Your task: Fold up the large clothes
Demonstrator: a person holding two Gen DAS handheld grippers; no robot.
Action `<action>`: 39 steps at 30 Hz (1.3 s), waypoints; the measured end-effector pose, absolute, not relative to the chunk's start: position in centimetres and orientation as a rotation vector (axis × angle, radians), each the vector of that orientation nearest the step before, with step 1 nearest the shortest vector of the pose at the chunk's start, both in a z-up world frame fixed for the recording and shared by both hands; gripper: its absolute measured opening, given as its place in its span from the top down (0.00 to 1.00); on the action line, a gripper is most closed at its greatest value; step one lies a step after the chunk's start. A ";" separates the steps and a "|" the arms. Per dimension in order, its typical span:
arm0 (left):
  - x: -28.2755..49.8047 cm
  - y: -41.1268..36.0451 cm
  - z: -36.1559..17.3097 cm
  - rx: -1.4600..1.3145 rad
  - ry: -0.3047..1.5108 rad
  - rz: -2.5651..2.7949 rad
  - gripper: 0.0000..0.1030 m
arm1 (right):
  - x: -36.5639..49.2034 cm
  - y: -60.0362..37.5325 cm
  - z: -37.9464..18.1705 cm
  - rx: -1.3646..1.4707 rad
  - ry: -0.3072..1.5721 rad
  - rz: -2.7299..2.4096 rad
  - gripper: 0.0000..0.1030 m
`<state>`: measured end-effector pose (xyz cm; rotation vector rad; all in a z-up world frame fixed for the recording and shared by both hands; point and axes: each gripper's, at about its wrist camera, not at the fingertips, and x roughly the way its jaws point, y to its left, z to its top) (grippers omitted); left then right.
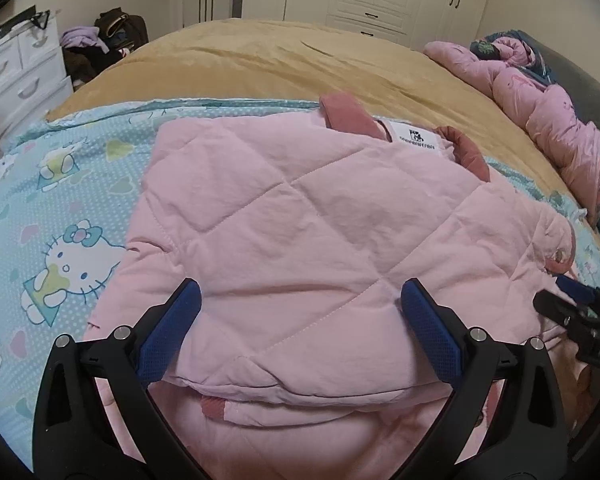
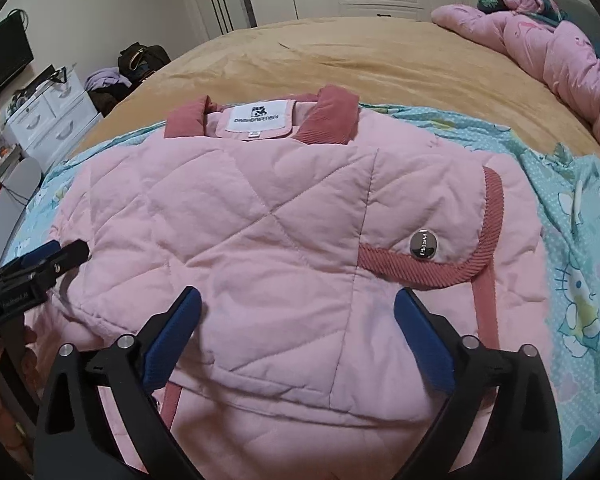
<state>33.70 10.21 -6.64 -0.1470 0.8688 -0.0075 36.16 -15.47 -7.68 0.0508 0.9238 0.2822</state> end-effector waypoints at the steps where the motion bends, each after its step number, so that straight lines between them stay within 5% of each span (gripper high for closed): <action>1: 33.7 10.3 -6.5 -0.157 0.867 -0.005 0.09 | 36.0 -15.5 -7.5 0.055 0.921 0.282 0.05; 39: 25.9 7.8 2.1 -0.142 0.707 -0.039 0.09 | 28.8 -20.7 2.8 0.173 0.724 0.336 0.05</action>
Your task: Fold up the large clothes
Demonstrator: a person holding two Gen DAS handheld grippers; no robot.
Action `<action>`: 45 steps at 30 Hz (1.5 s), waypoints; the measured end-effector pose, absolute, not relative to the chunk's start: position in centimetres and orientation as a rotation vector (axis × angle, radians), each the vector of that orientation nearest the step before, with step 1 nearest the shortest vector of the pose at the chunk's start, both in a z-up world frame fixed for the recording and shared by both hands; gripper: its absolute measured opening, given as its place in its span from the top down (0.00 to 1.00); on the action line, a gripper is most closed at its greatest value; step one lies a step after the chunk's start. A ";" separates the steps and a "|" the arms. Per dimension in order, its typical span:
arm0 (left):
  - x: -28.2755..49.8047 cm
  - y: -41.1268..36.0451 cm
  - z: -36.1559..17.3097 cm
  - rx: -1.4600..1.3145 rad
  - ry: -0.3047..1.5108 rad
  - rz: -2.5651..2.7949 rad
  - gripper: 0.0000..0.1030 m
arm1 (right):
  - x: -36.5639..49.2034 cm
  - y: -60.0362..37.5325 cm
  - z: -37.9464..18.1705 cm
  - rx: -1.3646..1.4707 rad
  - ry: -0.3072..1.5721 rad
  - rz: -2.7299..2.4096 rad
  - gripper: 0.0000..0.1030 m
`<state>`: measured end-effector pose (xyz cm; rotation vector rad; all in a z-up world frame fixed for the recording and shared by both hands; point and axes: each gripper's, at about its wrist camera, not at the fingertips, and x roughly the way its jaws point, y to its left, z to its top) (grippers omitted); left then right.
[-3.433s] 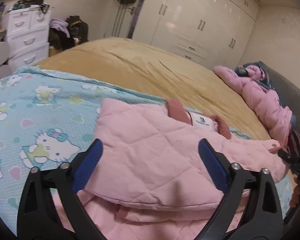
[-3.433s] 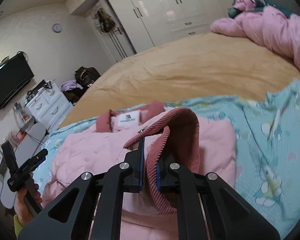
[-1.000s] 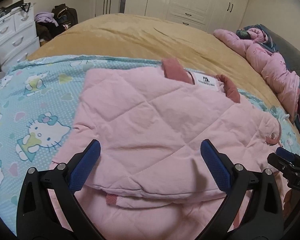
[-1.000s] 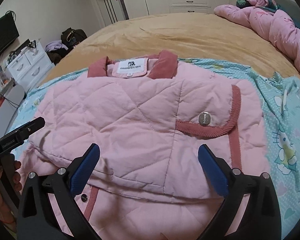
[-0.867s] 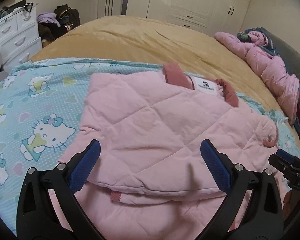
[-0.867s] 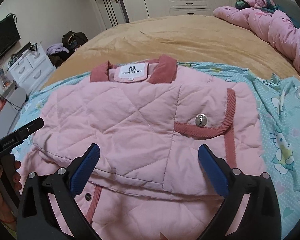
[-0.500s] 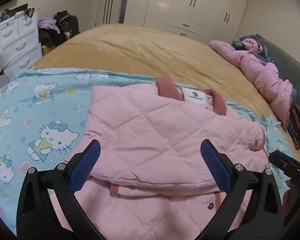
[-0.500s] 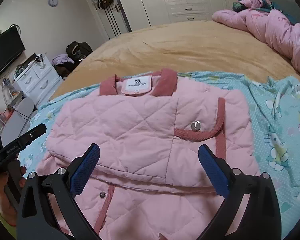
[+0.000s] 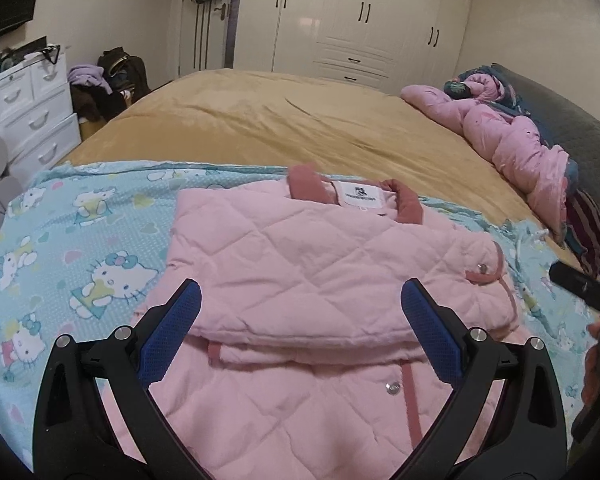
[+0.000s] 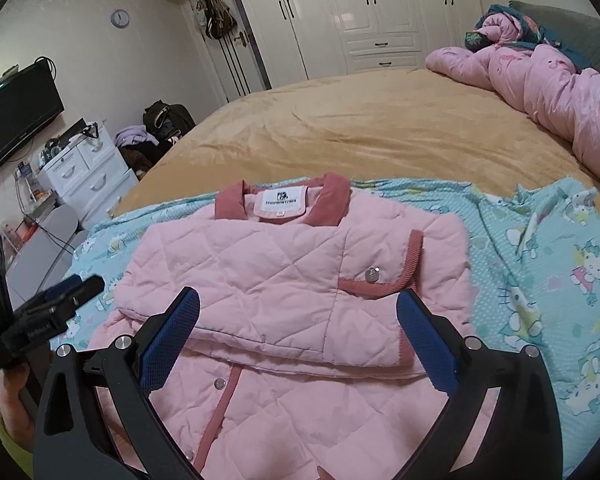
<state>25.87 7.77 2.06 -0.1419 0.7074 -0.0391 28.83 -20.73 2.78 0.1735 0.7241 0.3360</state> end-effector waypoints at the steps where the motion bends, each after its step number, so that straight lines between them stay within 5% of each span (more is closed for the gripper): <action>1: 25.7 7.8 2.0 -0.144 0.714 -0.040 0.09 | 28.5 -21.0 3.1 0.178 0.718 0.337 0.05; 26: 17.2 7.8 6.8 -0.150 0.637 -0.012 0.09 | 21.2 -22.2 7.5 0.177 0.632 0.404 0.04; 45: 12.4 9.3 4.9 -0.127 0.682 0.062 0.09 | 16.5 -22.8 4.2 0.120 0.737 0.411 0.04</action>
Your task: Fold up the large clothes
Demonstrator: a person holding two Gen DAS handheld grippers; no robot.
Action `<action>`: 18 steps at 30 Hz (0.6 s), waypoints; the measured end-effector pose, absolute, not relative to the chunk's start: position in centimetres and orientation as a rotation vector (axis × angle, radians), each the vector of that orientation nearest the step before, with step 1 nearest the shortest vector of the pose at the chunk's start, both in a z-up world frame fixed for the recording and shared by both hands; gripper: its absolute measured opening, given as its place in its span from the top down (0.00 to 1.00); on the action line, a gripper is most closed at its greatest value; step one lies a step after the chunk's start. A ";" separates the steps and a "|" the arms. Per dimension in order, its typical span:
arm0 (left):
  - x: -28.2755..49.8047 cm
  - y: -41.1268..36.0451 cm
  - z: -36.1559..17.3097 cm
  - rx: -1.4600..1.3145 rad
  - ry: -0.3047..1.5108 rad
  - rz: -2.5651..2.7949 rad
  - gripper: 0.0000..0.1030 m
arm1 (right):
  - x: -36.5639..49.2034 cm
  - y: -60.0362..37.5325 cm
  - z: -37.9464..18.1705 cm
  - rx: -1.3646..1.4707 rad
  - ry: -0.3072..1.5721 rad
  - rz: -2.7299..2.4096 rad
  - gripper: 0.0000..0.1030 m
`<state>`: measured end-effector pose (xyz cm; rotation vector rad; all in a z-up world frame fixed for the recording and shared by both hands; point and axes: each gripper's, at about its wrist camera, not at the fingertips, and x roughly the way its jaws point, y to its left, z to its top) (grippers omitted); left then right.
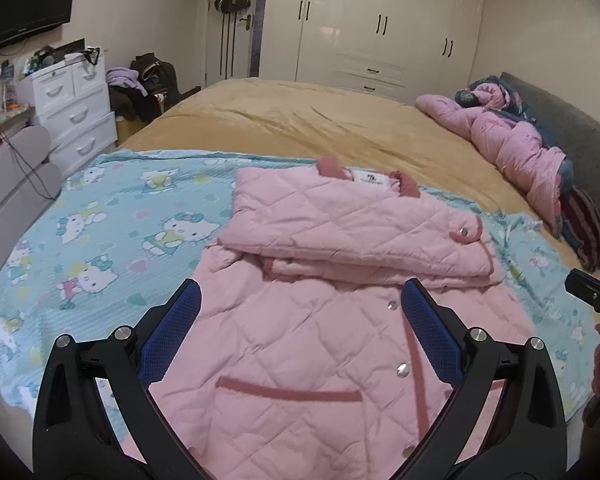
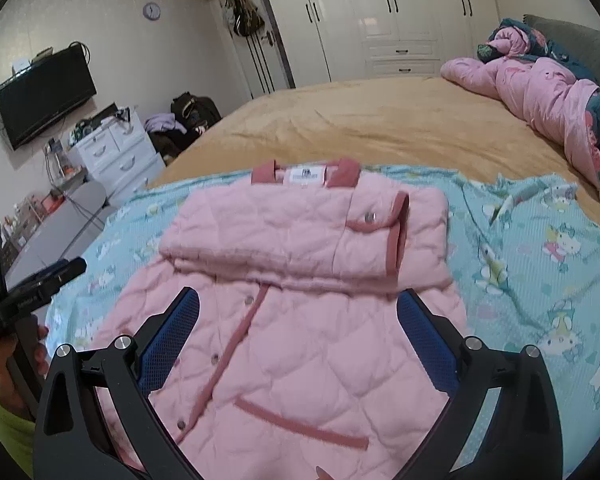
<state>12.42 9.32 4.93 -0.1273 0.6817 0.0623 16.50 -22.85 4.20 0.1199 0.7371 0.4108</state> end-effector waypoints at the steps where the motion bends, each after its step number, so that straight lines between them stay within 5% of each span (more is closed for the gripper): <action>1: 12.1 9.4 4.7 -0.122 0.687 0.069 0.09 | 16.2 -22.8 3.8 0.119 0.749 0.414 0.04; 18: 7.3 11.0 1.5 -0.096 0.749 0.171 0.09 | 13.1 -23.3 0.0 0.083 0.843 0.443 0.04</action>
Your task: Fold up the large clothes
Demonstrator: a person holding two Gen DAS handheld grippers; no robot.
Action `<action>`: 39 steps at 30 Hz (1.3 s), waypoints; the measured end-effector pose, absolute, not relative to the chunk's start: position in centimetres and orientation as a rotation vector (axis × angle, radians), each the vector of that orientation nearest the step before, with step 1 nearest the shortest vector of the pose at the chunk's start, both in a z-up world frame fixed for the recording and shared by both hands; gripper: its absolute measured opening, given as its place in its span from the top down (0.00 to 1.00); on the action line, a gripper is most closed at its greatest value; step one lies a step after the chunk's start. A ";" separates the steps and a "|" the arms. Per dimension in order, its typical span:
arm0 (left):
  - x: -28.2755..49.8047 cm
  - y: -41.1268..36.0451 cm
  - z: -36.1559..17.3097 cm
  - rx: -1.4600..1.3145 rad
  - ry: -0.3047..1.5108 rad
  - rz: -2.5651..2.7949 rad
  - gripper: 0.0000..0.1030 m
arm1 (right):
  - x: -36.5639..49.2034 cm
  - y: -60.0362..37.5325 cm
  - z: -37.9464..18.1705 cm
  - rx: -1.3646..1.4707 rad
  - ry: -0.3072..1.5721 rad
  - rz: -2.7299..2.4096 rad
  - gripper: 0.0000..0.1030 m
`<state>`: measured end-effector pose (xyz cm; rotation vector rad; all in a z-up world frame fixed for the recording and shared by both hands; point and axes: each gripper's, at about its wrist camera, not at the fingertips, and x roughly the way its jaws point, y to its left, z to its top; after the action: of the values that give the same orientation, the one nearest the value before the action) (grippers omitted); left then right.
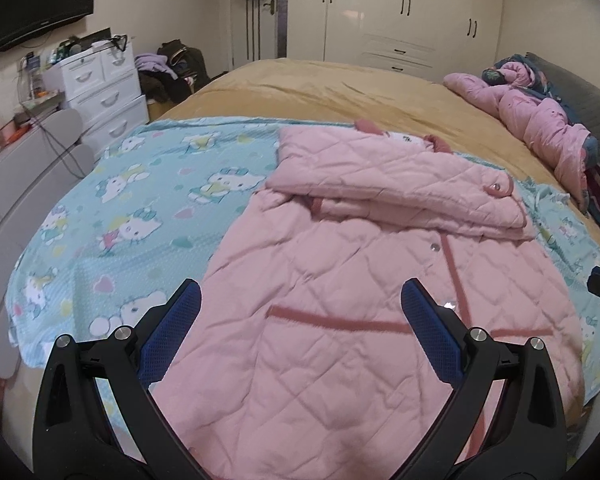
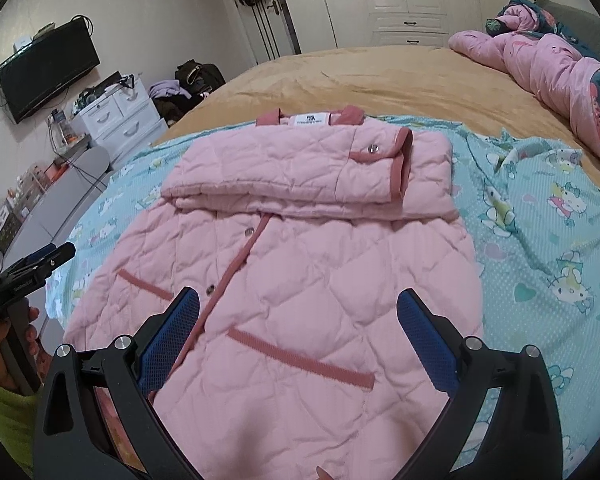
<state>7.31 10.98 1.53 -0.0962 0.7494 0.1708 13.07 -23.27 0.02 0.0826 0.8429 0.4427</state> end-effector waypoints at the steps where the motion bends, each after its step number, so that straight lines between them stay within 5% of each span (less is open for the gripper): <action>1: 7.2 11.1 1.4 -0.097 0.751 0.174 0.09 | 12.9 -23.4 -0.2 0.080 0.850 0.443 0.04; 39: 1.6 19.5 -6.8 -0.194 0.998 0.325 0.09 | 6.9 -32.8 -9.9 0.178 1.187 0.327 0.04</action>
<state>1.63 19.52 -6.75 -0.1942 0.9981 0.3253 6.89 -32.79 -9.89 0.1776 1.1872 0.3275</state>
